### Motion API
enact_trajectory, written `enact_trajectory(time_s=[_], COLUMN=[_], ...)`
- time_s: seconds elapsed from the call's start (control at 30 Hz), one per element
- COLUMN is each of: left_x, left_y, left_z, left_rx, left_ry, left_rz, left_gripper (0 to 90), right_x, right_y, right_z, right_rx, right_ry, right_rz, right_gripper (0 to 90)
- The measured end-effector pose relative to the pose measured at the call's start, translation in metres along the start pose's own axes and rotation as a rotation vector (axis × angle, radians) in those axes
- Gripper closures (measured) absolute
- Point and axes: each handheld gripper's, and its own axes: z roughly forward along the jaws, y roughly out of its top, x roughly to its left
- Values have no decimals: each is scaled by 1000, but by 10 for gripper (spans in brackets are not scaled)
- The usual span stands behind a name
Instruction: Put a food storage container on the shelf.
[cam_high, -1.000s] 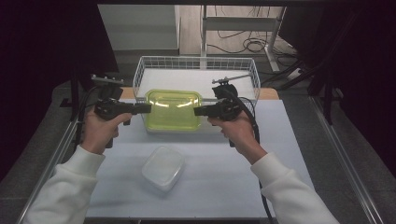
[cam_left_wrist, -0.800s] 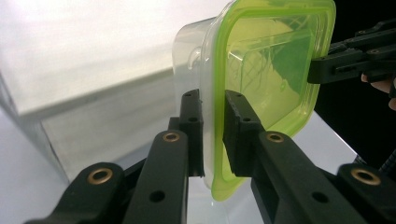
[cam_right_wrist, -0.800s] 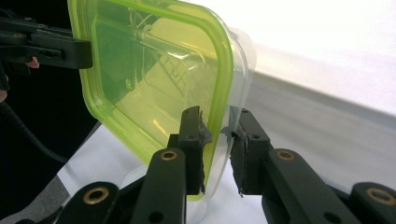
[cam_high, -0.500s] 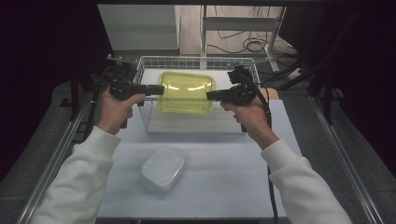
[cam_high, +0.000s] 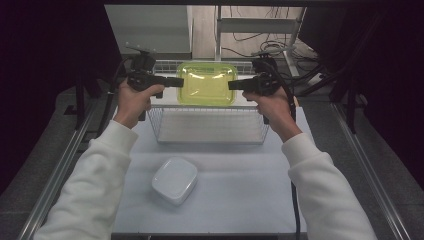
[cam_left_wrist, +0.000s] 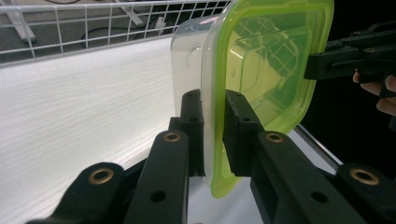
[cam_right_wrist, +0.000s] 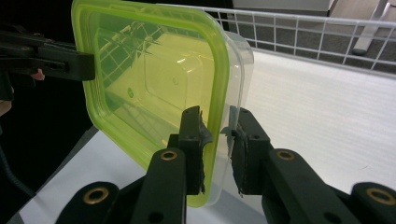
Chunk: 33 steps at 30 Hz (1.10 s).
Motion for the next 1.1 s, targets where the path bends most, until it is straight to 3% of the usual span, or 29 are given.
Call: enact_trajectory(time_s=[0.17, 0.27, 0.37, 0.57, 0.7, 0.9, 0.93, 0.97, 1.0, 1.03, 1.1], left_x=[9, 15, 24, 37, 43, 55, 59, 59, 63, 63, 70], left_y=[5, 8, 11, 19, 19, 20, 22, 22, 23, 23, 24], left_z=[7, 13, 19, 33, 43, 53, 56, 56, 58, 58, 61], left_rx=[8, 31, 50, 97, 123, 150, 151, 151, 150, 150, 150], left_ry=[-25, -34, -58, -94, -88, -115, -131, -131, -141, -141, -159], left_rz=[-42, -64, -96, -156, -175, -240, -270, -270, -300, -300, -340], left_gripper=[798, 799, 800, 803, 803, 803, 803, 802, 802, 802, 800], right_x=[-8, -19, -24, -44, -55, -66, -70, -70, -73, -73, -75], right_y=[6, 8, 9, 12, 11, 10, 11, 11, 12, 12, 13], right_z=[5, 13, 18, 30, 37, 46, 48, 48, 51, 51, 54], right_rx=[5, 16, 26, 57, 78, 109, 114, 114, 119, 119, 120], right_ry=[11, 28, 32, 70, 88, 106, 118, 118, 124, 124, 130], right_rz=[20, 65, 78, 162, 207, 253, 269, 269, 285, 285, 300], right_gripper=[749, 750, 749, 751, 754, 753, 751, 751, 742, 742, 739])
